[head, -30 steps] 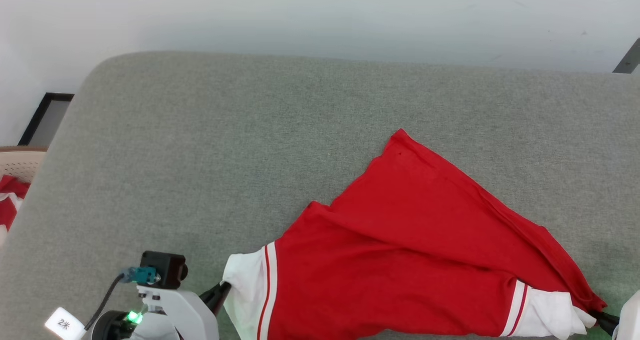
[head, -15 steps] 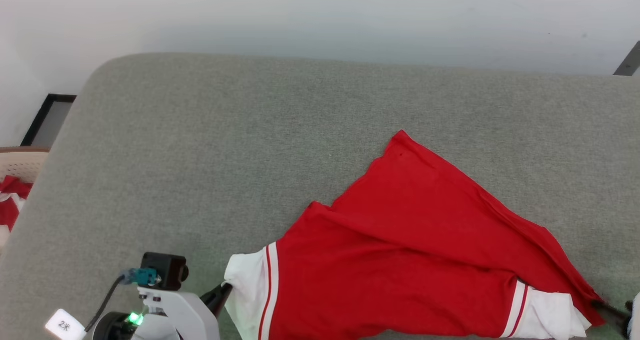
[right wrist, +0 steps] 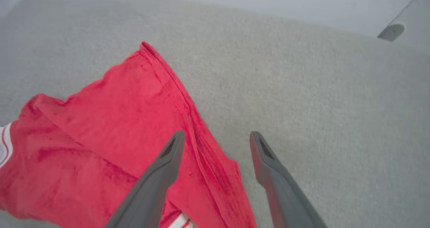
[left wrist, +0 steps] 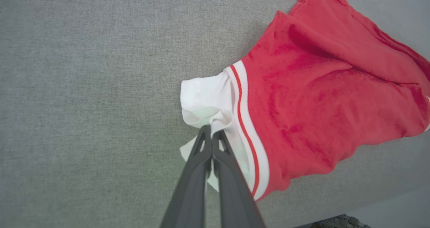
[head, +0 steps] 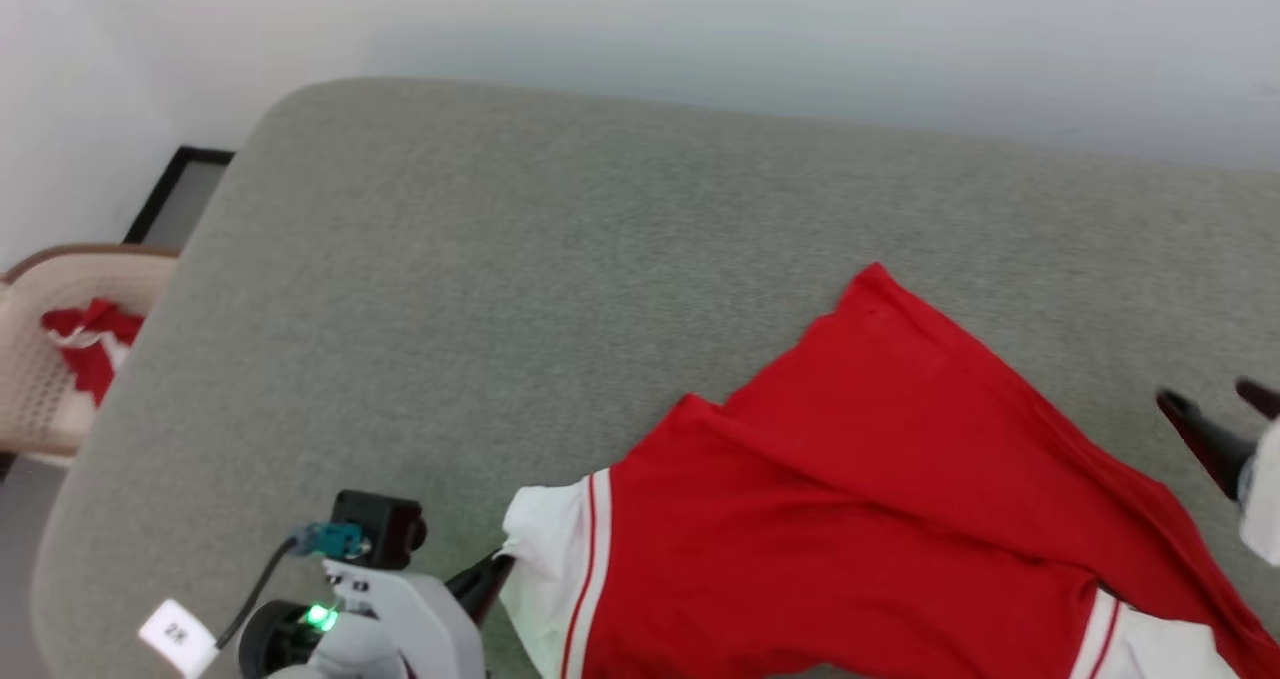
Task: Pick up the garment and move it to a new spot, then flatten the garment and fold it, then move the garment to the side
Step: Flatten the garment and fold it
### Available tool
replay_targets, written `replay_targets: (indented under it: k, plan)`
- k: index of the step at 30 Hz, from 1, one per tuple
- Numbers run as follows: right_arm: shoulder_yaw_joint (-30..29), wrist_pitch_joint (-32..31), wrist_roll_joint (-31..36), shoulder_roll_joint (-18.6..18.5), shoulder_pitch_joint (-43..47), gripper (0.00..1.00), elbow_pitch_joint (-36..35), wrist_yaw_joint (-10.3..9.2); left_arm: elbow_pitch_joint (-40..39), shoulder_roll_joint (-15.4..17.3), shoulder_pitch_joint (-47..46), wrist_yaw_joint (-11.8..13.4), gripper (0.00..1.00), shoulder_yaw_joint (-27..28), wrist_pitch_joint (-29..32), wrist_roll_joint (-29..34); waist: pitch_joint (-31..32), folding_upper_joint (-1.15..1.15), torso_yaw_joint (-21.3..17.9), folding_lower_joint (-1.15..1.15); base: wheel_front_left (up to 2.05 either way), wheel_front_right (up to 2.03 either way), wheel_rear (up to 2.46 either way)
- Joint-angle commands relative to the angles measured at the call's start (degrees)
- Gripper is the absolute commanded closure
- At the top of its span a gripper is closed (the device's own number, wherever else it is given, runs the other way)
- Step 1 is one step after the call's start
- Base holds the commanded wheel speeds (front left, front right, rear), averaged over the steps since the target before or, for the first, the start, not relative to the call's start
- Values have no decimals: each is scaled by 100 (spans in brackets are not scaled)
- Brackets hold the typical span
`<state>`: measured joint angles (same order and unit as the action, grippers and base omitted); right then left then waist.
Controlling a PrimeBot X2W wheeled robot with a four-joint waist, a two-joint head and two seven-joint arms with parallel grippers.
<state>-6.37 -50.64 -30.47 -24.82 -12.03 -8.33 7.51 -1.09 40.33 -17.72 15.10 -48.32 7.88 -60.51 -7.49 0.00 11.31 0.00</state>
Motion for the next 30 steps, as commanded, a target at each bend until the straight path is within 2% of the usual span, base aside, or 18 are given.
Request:
replay_targets:
  k: [1,5,12,21,30]
  plan:
    - [180,139,72,-86,-166,0,75,-4,19,-62,-82,-52,100,-29,12,43,-99,0,251,0,0,0,0]
    - [782,664,142,-365,-771,0,563,-4,104,-250,-274,-172,100,-122,41,133,-239,0,575,0,0,0,0]
    - [1934,1352,-61,-789,-1993,0,1924,-4,355,-629,-579,-424,100,-255,-13,217,-578,0,1038,0,0,0,0]
    - [3392,1304,-599,-1131,-3328,0,3443,-4,818,-1006,-890,-787,100,-366,-107,252,-918,0,1474,0,0,0,0]
    - [4537,813,-1271,-1203,-3956,0,4339,-4,1201,-1249,-1049,-1055,100,-419,-210,240,-1081,0,1694,0,0,0,0]
